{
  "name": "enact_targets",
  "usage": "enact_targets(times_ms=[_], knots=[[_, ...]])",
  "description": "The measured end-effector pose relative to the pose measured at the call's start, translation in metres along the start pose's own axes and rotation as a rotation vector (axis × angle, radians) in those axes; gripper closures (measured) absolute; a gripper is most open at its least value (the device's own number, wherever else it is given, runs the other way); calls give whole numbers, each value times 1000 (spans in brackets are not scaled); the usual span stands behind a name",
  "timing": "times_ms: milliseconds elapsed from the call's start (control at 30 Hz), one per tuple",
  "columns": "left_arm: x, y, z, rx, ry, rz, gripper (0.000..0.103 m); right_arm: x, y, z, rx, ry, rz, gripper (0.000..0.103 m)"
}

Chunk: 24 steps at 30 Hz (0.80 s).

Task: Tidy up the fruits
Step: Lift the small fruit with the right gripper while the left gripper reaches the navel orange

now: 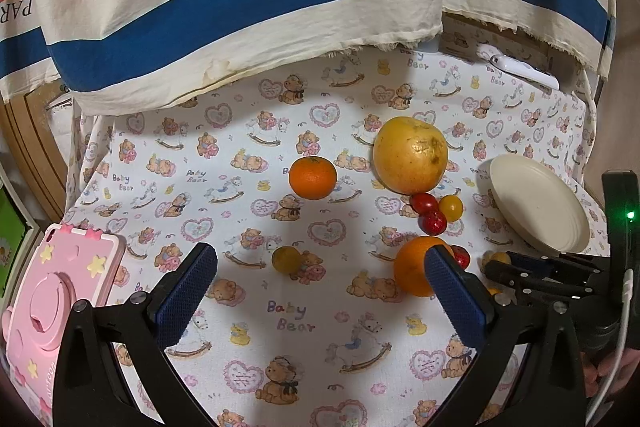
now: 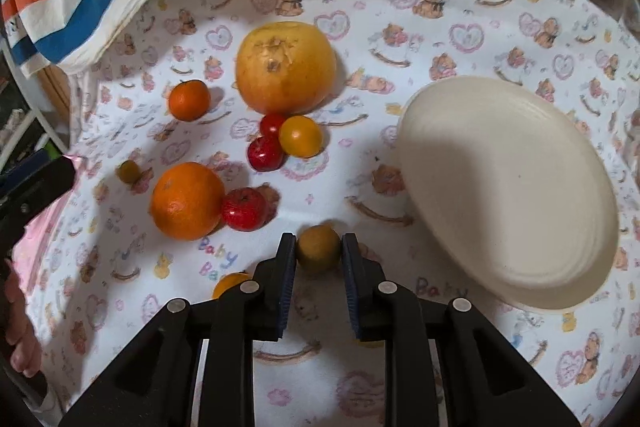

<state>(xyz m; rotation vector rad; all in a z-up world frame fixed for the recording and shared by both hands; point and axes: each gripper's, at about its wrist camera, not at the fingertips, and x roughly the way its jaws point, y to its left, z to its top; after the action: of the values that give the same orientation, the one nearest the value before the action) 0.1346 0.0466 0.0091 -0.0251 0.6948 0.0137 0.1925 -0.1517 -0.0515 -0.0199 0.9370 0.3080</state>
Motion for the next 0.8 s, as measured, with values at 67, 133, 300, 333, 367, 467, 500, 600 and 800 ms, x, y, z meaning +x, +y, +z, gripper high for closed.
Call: enact_targets(times_ms=[67,133,300,333,367,467,500,600,800], knots=[[0,0,0,1,-1,-3,0,0,1,0,-11,-1,-5,80],[-1,-1,1,3,-9,-13,0,-2,-1,0,0,-10,-6,80],[-4,-5,1,22,-43,-52,0,-23,-7,4,28,-97,5,80],[-4,-6,1,27,-48,-61,0,-26,-8,4,34,-108,13,80],[-3,-8,1,31,-50,-72,0,-30,-10,6,42,-124,25,80],[1,-13,1,46,-40,-111,2,-38,-12,7,48,-162,25,80],[2,-15,2,46,-31,-126,5,-40,-12,8,46,-173,15,80],[12,-23,7,32,31,-177,12,-45,-15,10,58,-186,11,80],[44,-42,11,22,190,-228,36,-56,-22,11,83,-224,9,80]])
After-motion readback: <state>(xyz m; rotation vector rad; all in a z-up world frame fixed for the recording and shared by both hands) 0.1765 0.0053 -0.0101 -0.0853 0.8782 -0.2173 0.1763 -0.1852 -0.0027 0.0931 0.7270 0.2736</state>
